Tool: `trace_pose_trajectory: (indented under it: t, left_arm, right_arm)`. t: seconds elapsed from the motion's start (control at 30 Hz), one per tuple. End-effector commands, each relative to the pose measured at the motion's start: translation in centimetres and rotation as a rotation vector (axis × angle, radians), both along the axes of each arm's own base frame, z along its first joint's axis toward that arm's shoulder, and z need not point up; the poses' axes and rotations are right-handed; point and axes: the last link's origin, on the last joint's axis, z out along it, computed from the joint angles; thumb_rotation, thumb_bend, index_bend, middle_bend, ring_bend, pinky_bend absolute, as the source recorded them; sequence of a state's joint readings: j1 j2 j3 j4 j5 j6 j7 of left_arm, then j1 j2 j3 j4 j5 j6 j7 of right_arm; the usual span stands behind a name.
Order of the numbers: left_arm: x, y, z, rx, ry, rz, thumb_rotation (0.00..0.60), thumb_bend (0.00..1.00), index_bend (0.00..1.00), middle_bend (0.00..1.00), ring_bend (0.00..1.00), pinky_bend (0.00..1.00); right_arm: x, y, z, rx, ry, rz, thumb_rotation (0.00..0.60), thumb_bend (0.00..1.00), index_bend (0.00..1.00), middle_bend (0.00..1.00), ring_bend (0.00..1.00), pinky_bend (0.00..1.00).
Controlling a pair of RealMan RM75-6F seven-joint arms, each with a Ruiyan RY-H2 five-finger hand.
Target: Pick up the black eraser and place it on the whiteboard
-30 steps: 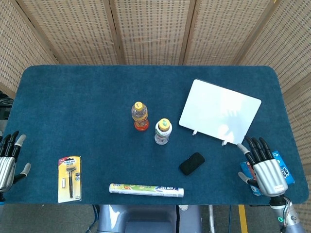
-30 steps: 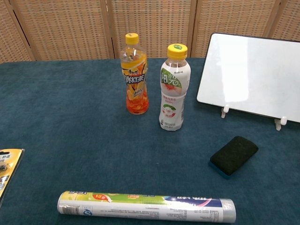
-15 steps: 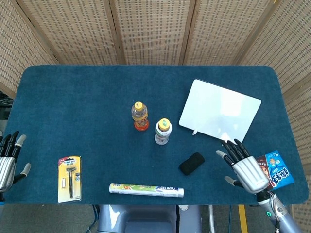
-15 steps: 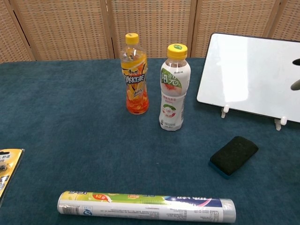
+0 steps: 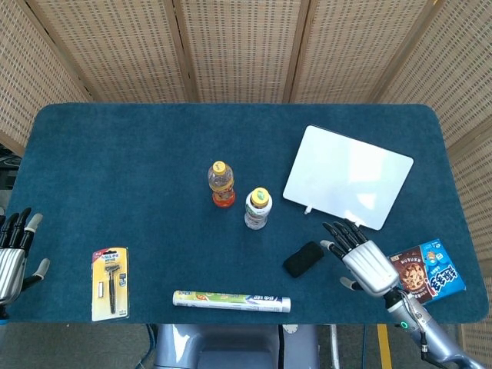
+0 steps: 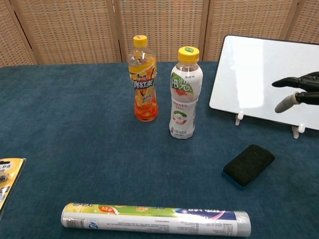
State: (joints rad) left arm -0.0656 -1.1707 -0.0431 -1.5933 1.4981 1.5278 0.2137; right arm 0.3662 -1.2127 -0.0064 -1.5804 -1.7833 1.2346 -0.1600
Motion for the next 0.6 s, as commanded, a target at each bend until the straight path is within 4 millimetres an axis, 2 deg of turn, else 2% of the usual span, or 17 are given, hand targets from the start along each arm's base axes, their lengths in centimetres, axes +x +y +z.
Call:
trace_pose_trajectory:
  t: [0.03, 0.6]
  left_arm:
    - [0.0, 0.0, 0.0, -0.002, 0.002, 0.000, 0.600, 0.33, 0.00, 0.00, 0.00, 0.00]
    - [-0.1, 0.0, -0.1, 0.000, 0.004, 0.002, 0.600, 0.33, 0.00, 0.00, 0.00, 0.00]
  right_arm:
    - [0.2, -0.4, -0.4, 0.002, 0.002, 0.007, 0.600, 0.13, 0.22, 0.02, 0.00, 0.00]
    - [0.7, -2.4, -2.9, 0.047, 0.043, 0.072, 0.600, 0.13, 0.24, 0.02, 0.00, 0.00]
